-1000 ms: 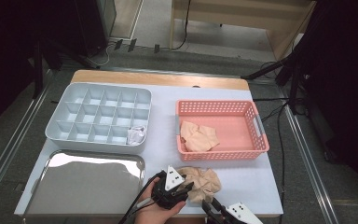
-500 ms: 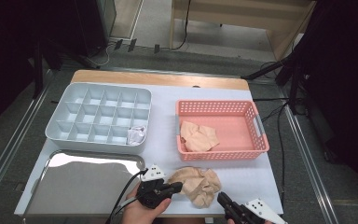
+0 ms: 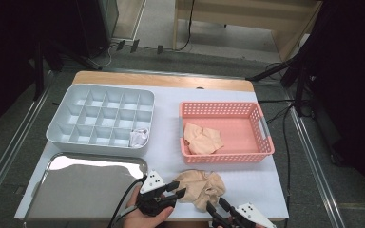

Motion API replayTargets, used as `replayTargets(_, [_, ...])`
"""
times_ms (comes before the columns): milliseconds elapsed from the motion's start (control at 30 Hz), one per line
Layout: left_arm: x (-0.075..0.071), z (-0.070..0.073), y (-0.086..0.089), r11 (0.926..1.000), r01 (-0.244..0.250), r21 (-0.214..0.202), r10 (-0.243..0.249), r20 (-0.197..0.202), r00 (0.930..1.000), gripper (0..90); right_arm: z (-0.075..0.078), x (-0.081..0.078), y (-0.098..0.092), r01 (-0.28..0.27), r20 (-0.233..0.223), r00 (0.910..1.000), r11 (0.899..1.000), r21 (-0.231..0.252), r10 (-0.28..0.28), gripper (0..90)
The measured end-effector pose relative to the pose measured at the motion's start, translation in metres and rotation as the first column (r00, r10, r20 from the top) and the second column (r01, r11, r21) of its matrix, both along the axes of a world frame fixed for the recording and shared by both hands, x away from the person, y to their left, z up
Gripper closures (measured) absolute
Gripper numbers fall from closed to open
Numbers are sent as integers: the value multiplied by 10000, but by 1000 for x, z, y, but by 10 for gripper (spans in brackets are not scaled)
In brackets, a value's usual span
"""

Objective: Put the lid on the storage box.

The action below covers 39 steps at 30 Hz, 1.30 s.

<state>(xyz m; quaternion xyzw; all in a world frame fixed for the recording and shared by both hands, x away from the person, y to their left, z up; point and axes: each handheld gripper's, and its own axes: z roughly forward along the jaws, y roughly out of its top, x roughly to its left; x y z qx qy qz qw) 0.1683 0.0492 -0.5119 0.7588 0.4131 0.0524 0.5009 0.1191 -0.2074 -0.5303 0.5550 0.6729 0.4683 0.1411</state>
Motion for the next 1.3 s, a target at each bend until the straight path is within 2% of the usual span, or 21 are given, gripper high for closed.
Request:
replayTargets(33, [0, 0, 0, 10000, 0, 0, 0, 0, 10000, 578, -1, 0, 2, 48, -31, 10000, 10000, -70, -49, 486])
replayTargets(67, [-4, -1, -2, 9997, 54, 248, -62, 330, 9994, 566, -3, -1, 5, 131, -40, 9999, 9999, -113, -132, 488])
replayTargets(167, [-11, -4, -7, 9977, 304, 613, -342, 617, 9975, 495, -4, -3, 9, 290, 33, 9996, 9991, -313, -289, 516])
replayTargets(200, [-12, -5, -9, 9964, 373, 762, -427, 701, 9966, 482, -4, -3, 10, 338, 28, 9994, 9989, -339, -337, 540])
replayTargets(267, [-15, -8, -14, 9925, 409, 1150, -503, 805, 9955, 481, -6, -3, 10, 347, 67, 9994, 9983, -458, -344, 660])
replayTargets(333, [-15, -11, -19, 9907, 522, 1259, -614, 709, 9956, 529, -5, -2, 9, 254, 63, 9997, 9990, -378, -251, 736])
replayTargets(433, [-13, -14, -28, 9779, 432, 2047, -522, 389, 9979, 581, -3, -2, 7, 177, 82, 9998, 9996, -221, -175, 815])
replayTargets(533, [-9, -17, -32, 9698, 342, 2416, -392, 162, 9991, 627, -2, -2, 3, 136, 63, 9999, 9998, -123, -136, 871])
replayTargets(600, [-7, -17, -32, 9684, 233, 2482, -267, 104, 9996, 714, -1, -1, 0, 85, 80, 9999, 9999, -87, -84, 900])
replayTargets(700, [-3, -15, -27, 9783, 266, 2054, -226, -218, 9995, 870, 1, 0, -4, 62, 149, 9999, 9999, -153, -59, 900])
replayTargets(800, [-2, -11, -21, 9866, 316, 1599, -256, -393, 9989, 885, 4, 0, -8, 98, 247, 9996, 9999, -58, -97, 900])
replayTargets(867, [0, -9, -16, 9910, 202, 1320, -139, -486, 9987, 885, 6, -2, -12, 281, 375, 9989, 9995, 153, -286, 824])
replayTargets(933, [2, -7, -12, 9938, 170, 1098, -103, -609, 9981, 884, 6, -4, -13, 128, 526, 9985, 9976, 678, -164, 681])
replayTargets(967, [3, -7, -10, 9948, 163, 1007, -90, -726, 9973, 884, 5, -4, -11, 139, 502, 9986, 9986, 505, -164, 594])
replayTargets(1033, [5, -7, -7, 9954, 110, 952, -38, -747, 9972, 883, 0, -3, -4, 200, 459, 9987, 9996, 218, -210, 483])
replayTargets(1067, [5, -7, -6, 9963, 103, 857, -32, -831, 9965, 883, -3, -3, 1, 287, 374, 9989, 9996, 42, -288, 470])
replayTargets(1133, [5, -8, -5, 9971, 103, 748, -38, -861, 9963, 883, -8, -1, 10, 197, 196, 9996, 9995, -252, -192, 502])
replayTargets(1200, [5, -8, -3, 9978, 156, 642, -98, -887, 9960, 885, -11, 1, 18, 187, 186, 9997, 9982, -572, -177, 606])
replayTargets(1233, [5, -8, -1, 9989, 129, 450, -86, -944, 9955, 886, -11, 0, 21, 249, 229, 9995, 9969, -744, -233, 694])
replayTargets(1267, [4, -8, 0, 9993, 97, 354, -62, -994, 9950, 887, -10, 2, 20, 96, 83, 9999, 9966, -819, -89, 760])
replayTargets(1300, [5, -8, 2, 9994, 121, 312, -89, -995, 9950, 889, -9, 2, 18, 7, -42, 10000, 9978, -658, -10, 799])
